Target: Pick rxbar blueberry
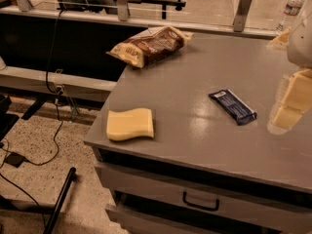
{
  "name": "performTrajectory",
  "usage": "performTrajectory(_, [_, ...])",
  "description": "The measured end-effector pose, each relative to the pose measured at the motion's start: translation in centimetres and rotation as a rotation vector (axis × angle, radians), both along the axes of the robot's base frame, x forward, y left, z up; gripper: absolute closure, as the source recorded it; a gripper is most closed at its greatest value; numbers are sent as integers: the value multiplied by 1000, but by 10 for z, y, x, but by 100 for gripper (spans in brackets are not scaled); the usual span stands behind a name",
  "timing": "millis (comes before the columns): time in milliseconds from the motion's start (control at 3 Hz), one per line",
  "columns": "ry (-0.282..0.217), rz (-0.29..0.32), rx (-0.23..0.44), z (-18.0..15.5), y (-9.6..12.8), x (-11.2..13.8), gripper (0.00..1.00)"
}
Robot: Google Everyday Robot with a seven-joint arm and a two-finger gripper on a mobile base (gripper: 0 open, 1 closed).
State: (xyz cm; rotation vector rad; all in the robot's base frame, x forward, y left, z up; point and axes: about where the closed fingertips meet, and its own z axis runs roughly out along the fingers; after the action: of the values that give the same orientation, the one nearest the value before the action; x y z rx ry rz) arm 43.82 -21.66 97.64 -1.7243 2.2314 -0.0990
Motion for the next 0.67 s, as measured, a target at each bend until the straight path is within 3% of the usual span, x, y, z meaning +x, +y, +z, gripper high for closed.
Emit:
performTrajectory(333, [0, 0, 0, 0, 0, 0, 0])
performTrajectory(667, [11, -43, 7, -25, 8, 25, 0])
